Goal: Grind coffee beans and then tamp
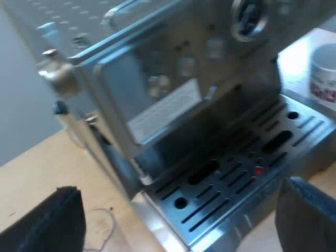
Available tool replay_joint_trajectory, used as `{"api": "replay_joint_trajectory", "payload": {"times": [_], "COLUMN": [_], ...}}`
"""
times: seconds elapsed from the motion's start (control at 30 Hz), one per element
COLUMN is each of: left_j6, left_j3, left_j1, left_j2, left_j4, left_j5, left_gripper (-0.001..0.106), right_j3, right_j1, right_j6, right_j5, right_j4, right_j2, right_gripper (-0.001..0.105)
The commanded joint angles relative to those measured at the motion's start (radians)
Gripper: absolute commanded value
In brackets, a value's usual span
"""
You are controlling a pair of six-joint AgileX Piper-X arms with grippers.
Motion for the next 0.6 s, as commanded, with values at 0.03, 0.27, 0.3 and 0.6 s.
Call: {"api": "replay_joint_trajectory", "payload": {"times": [0.03, 0.27, 0.3, 0.6], "left_j6": [-0.021, -0.044, -0.065, -0.122], "left_j3": [-0.022, -0.067, -0.068, -0.067], "left_j1": [0.066, 0.268, 0.289, 0.386], "left_j2": [-0.007, -0.007, -0.007, -0.007], "left_j4": [-0.005, -0.006, -0.014, -0.025], "left_j5": [-0.002, 0.129, 0.139, 0.147], "left_gripper": [0.083, 0.083, 0.083, 0.083], "right_j3": [-0.038, -0.052, -0.052, -0.052], "right_j1": [-0.062, -0.224, -0.250, -0.459], "right_j6": [-0.018, -0.057, -0.060, -0.103], "right_j5": [-0.016, -0.060, -0.060, -0.060], "right_j4": [0.074, 0.149, 0.169, 0.349], "right_j2": [-0.022, -0.145, -0.172, -0.346], "right_gripper": [0.070, 0.070, 0.070, 0.070]}}
